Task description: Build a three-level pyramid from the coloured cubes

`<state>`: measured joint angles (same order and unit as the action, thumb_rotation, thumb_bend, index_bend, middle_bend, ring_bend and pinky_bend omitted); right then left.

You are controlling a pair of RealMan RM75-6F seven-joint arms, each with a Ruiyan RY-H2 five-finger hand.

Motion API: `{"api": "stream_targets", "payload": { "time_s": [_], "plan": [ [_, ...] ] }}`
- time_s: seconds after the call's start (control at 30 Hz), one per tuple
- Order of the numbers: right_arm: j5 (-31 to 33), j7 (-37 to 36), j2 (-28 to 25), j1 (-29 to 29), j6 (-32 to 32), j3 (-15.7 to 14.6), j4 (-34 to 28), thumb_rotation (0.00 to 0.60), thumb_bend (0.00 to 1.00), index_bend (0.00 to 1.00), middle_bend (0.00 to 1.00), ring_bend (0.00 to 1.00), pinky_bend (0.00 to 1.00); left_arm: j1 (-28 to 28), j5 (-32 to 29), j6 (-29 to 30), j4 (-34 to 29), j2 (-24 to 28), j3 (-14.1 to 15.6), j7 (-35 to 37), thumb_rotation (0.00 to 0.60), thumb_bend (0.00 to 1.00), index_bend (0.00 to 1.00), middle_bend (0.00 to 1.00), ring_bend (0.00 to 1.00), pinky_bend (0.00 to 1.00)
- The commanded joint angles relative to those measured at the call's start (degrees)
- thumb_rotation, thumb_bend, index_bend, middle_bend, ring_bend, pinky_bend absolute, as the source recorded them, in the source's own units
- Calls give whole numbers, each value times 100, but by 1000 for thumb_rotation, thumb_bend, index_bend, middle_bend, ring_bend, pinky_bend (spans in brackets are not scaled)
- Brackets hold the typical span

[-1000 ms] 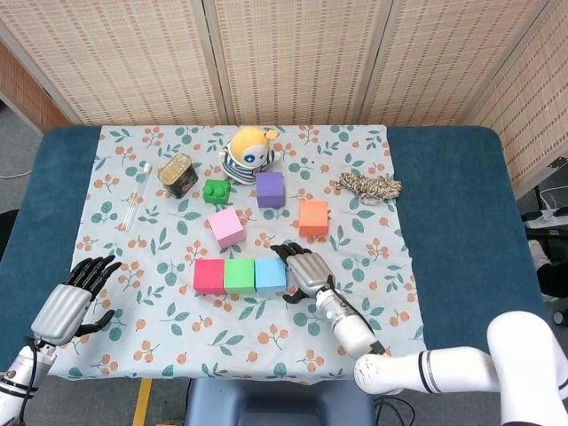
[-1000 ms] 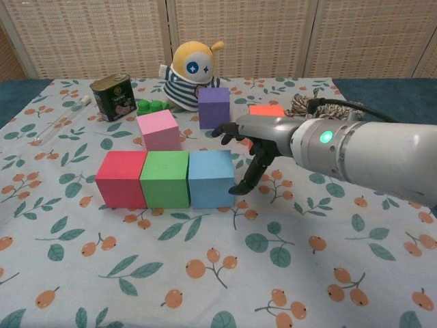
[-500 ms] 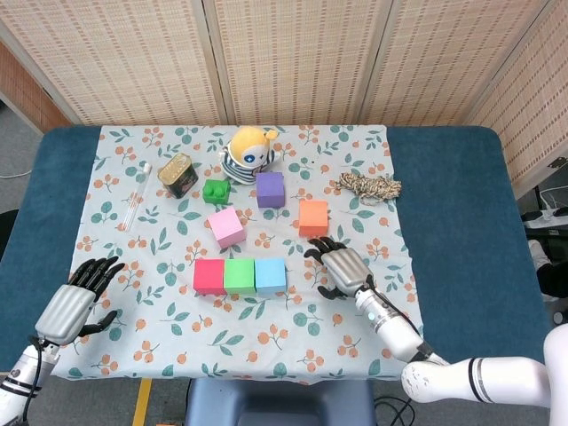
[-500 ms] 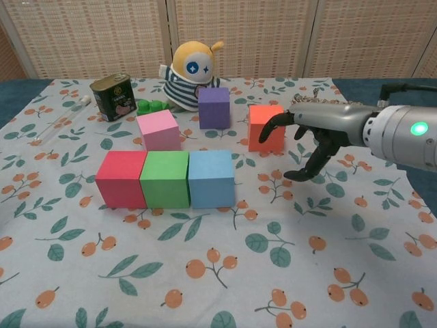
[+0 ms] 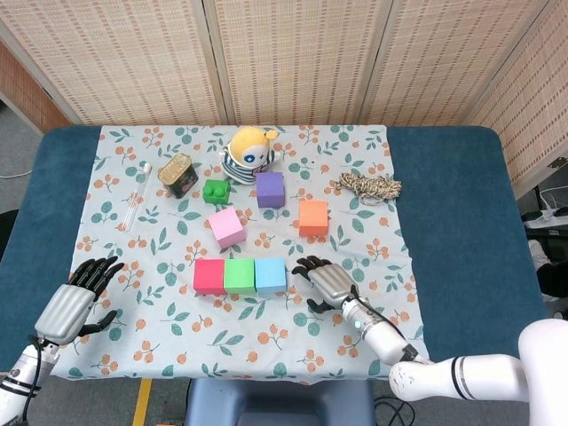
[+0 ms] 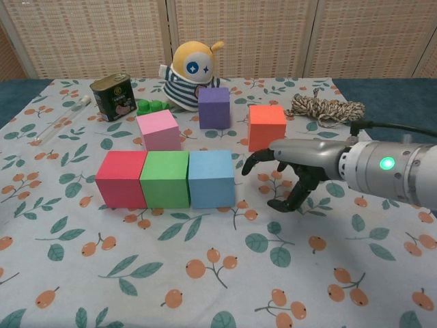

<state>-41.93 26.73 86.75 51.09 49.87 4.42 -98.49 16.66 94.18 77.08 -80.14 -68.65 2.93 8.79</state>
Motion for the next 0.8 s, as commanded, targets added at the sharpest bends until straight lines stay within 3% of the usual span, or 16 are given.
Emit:
{"api": "stream_targets", "payload": {
  "time_s": [0.03, 0.8],
  "plan": [
    [44, 43, 53, 43, -15, -8, 0, 600, 356, 175, 55, 0, 146, -5, 0, 11, 5, 5, 0, 14, 600, 351, 0, 0, 0, 76],
    [215, -31, 108, 197, -96, -35, -103, 600, 356, 176, 55, 0, 147, -2, 2, 15, 22, 14, 1, 70, 600, 352, 0, 0, 0, 76]
  ]
}}
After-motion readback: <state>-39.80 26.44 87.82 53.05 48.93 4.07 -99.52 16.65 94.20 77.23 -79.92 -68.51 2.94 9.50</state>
